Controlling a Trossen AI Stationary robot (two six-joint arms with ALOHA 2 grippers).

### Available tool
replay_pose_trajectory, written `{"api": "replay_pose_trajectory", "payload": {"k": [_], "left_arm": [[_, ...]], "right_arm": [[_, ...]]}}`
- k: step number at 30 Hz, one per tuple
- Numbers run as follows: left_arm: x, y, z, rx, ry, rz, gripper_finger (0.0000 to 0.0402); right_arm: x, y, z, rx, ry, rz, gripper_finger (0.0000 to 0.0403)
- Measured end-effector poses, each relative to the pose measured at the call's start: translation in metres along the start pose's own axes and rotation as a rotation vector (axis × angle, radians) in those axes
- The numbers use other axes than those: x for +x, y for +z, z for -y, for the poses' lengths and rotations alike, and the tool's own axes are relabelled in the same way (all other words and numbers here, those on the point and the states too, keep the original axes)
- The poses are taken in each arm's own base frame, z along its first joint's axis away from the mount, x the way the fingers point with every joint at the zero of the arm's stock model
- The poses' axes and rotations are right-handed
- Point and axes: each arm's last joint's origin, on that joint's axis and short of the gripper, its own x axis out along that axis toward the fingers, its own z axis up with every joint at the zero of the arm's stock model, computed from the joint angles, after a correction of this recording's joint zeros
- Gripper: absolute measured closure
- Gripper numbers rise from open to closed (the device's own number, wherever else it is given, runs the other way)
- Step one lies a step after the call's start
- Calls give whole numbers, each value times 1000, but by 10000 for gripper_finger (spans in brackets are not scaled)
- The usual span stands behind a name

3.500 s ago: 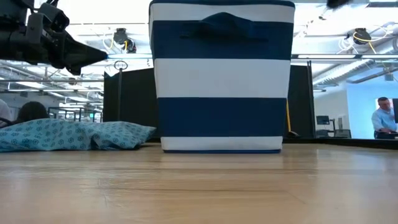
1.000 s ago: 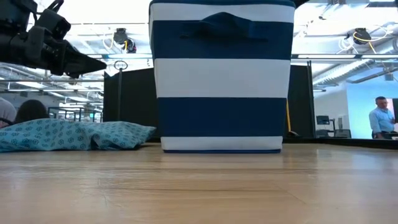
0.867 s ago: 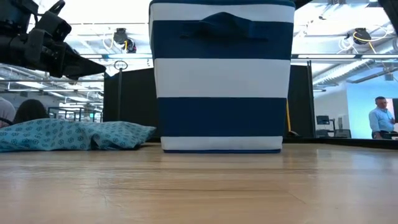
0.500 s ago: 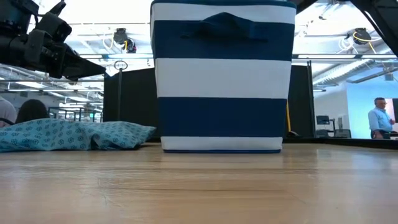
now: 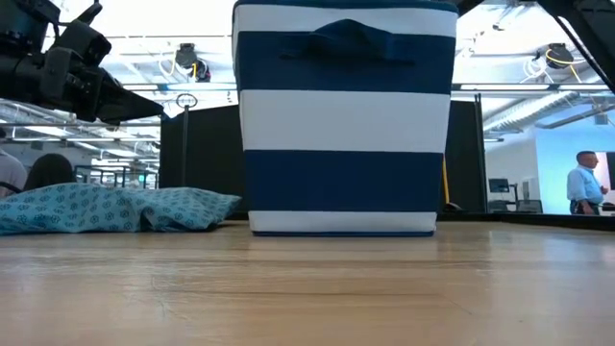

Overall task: Pick & place medical supplies in basket/bin
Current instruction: Put the white medicine bottle into the blue bin

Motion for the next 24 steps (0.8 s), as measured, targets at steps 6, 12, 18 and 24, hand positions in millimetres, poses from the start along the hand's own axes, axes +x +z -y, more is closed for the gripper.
{"api": "replay_pose_trajectory", "payload": {"k": [6,12,18,24], "left_arm": [[0,0,0,-2,3,1,366],[0,0,-1,6,27,4,366],[0,1,-1,-2,38,3,366],[0,1,-1,-12,35,3,366]], "right_arm": [[-20,26,-1,-5,-26,65,236],[-31,49,5,4,-59,142,236],[14,44,0,38,58,97,236],[55,36,-7,66,143,21,236]]}}
